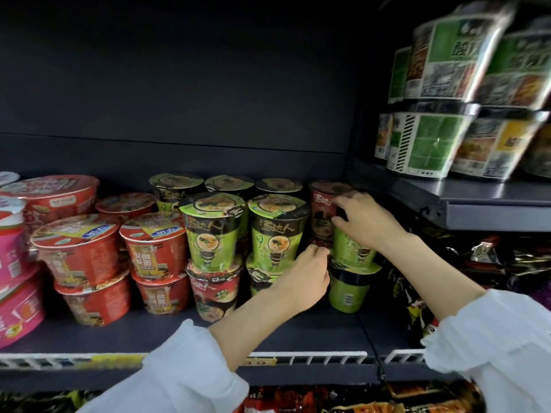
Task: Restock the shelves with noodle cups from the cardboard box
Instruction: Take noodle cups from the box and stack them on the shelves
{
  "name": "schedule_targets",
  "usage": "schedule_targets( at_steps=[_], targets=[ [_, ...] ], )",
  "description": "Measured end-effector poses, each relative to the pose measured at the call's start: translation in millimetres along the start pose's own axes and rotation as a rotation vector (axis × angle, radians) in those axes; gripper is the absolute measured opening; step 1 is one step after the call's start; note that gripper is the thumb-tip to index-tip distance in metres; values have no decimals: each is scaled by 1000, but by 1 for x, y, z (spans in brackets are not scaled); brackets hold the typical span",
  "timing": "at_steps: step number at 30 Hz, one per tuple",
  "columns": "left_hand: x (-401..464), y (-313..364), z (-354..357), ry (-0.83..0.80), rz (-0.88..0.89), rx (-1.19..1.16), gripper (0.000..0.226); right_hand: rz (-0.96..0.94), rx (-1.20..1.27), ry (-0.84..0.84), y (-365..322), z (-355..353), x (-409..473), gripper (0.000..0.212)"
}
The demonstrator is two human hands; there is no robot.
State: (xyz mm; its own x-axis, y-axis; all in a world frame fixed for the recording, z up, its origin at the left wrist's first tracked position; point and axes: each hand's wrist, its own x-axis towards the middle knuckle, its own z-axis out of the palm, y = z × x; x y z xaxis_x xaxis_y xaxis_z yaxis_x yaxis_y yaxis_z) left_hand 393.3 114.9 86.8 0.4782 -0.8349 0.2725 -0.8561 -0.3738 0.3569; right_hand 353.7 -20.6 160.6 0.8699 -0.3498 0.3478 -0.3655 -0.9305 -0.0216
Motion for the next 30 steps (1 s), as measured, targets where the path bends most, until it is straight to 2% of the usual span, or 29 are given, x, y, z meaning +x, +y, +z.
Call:
schedule_targets(
  at_steps=[6,9,11,16,20,23,30],
  targets=[
    [45,4,18,-37,-290,-186,39,19,-176,-71,1,-8,7,58],
    [63,3,24,-40,-366,-248,43,40,-148,-136,1,-15,17,64],
    [76,-1,31,-34,-425,-322,44,53,-72,-121,-1,-15,23,63],
    [106,-12,47,138,-697,-799,43,103,19,-28,-8,-11,52,43],
    [120,-14,53,183,-824,-1091,42,179,45,-138,-5,-3,79,39],
    [125,-15,54,197,-876,-1223,40,205,66,-203,0,2,88,37],
    [125,-14,55,372,-906,-1345,39,142,52,-148,6,0,96,32]
  ],
)
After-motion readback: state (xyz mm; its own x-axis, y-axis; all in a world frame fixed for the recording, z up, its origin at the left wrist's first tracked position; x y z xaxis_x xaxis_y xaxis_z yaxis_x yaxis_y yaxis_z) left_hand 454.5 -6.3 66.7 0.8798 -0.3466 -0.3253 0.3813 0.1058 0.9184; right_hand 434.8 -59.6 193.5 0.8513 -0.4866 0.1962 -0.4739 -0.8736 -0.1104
